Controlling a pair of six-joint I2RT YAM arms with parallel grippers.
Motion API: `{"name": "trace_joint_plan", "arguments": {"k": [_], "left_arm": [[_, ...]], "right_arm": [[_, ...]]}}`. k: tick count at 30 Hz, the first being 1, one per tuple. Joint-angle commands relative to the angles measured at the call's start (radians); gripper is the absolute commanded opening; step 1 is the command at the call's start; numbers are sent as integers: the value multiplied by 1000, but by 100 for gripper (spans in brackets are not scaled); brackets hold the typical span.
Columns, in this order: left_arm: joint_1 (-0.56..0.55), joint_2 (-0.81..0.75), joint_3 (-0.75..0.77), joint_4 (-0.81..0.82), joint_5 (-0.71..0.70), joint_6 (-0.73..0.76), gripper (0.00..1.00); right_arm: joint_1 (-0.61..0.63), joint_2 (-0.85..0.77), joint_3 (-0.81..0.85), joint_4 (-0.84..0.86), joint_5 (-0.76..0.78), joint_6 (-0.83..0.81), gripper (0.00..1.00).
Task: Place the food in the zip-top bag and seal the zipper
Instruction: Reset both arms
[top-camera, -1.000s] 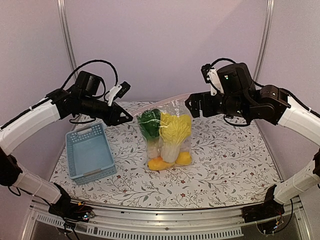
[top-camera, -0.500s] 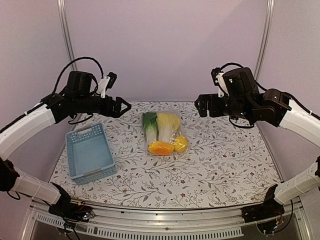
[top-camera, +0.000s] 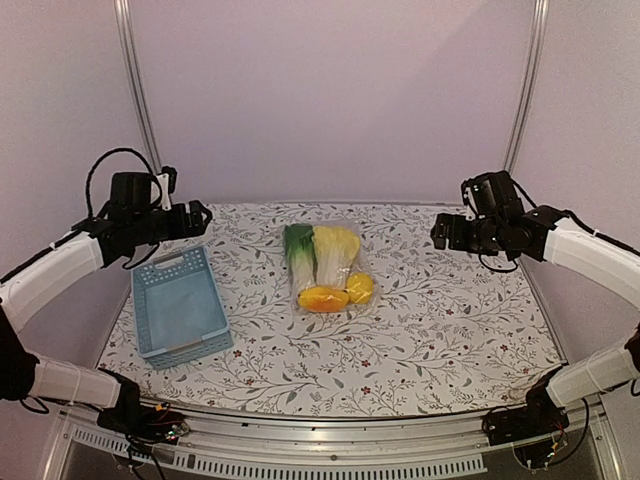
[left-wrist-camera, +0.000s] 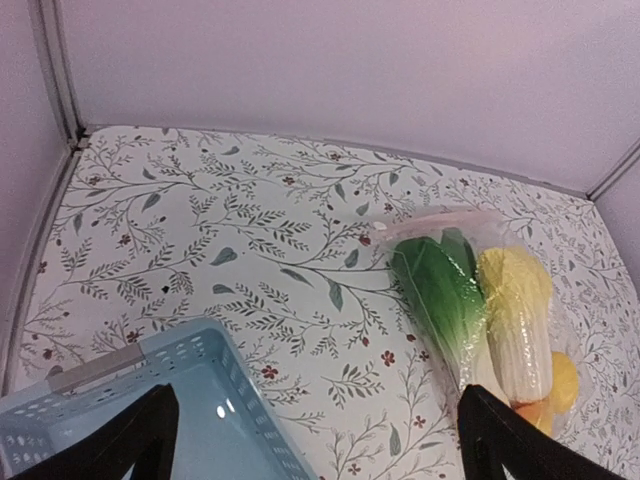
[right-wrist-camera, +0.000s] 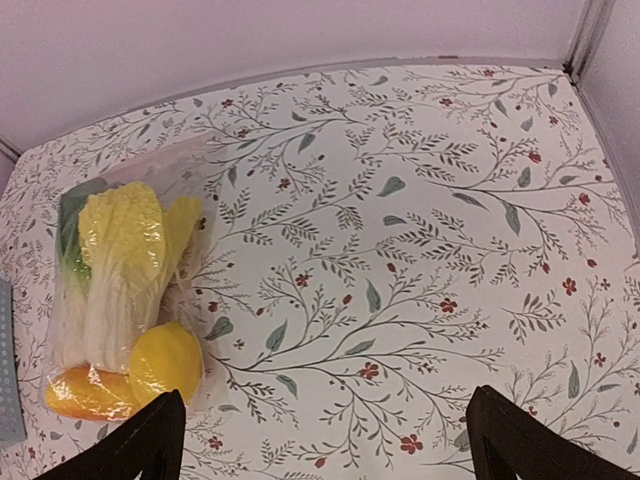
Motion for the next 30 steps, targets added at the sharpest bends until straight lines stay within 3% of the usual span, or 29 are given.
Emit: {"name": "trace_joint_plan", "arguments": {"k": [1,7,12,19,25,30], "left_arm": [[113,-59,-92,73,-70,-27,98],[297,-119,-269,225,-132,-78,100],[317,-160,-420,479,-212,-9,100],[314,-160,-551,710,-238,83,100],[315,-93,-641,895,-165,133,100],[315,-21,-654,951,-156,141,100]], "right_arm": [[-160,-59,-102,75,-69,-2,99],[-416,-178,-255,178,-114,-74,99],[-583,-303,-398,337,-146,-117,99],[-610,-431,-646,665,-74,-174,99],[-609,-423,-820,905,-71,-197,99],[-609,-399,-840,968,-51,-226,99]]}}
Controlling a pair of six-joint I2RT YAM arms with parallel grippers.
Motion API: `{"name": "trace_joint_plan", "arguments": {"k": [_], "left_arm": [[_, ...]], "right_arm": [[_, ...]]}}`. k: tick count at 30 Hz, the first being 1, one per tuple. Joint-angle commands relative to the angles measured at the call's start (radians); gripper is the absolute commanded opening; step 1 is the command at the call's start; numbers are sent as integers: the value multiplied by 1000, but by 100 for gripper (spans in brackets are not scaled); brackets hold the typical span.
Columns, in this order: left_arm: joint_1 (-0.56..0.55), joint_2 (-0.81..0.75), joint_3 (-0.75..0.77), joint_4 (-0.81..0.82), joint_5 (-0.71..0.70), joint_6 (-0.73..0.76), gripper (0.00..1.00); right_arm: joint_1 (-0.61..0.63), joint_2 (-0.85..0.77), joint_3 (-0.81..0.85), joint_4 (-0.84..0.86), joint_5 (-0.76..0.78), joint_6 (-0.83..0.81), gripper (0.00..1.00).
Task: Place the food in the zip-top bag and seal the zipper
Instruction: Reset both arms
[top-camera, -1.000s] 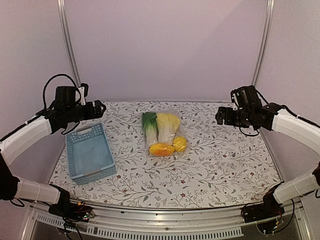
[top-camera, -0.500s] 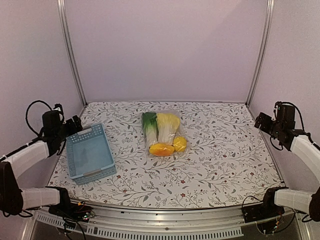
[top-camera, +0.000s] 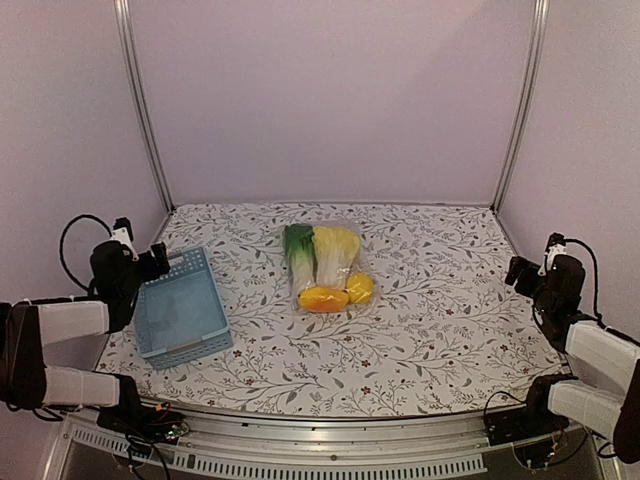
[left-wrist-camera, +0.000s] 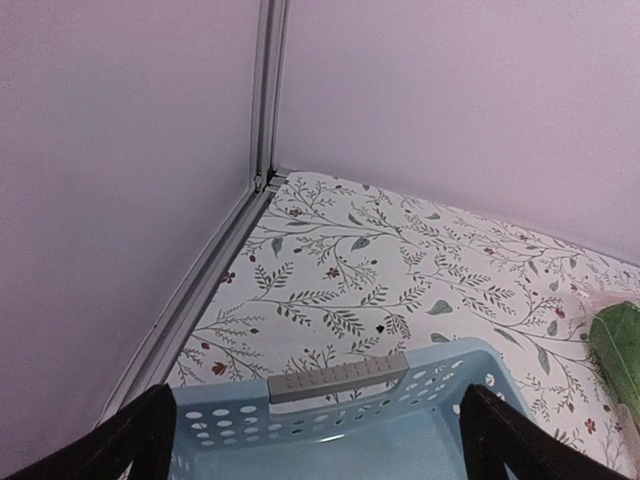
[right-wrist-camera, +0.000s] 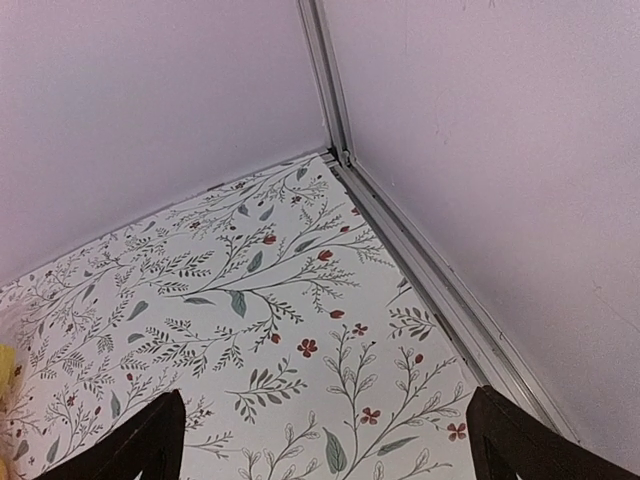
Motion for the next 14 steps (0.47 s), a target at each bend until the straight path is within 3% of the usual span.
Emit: {"name": "trace_joint_plan", "arguments": {"k": [1,14], "left_arm": [[0,50,-26,129,24,28,100],[-2,102,-11,122,55,21,99]], "right_arm": [[-1,23,-4,150,24,-35,99],[-1,61,7,155,5,-29,99]]}}
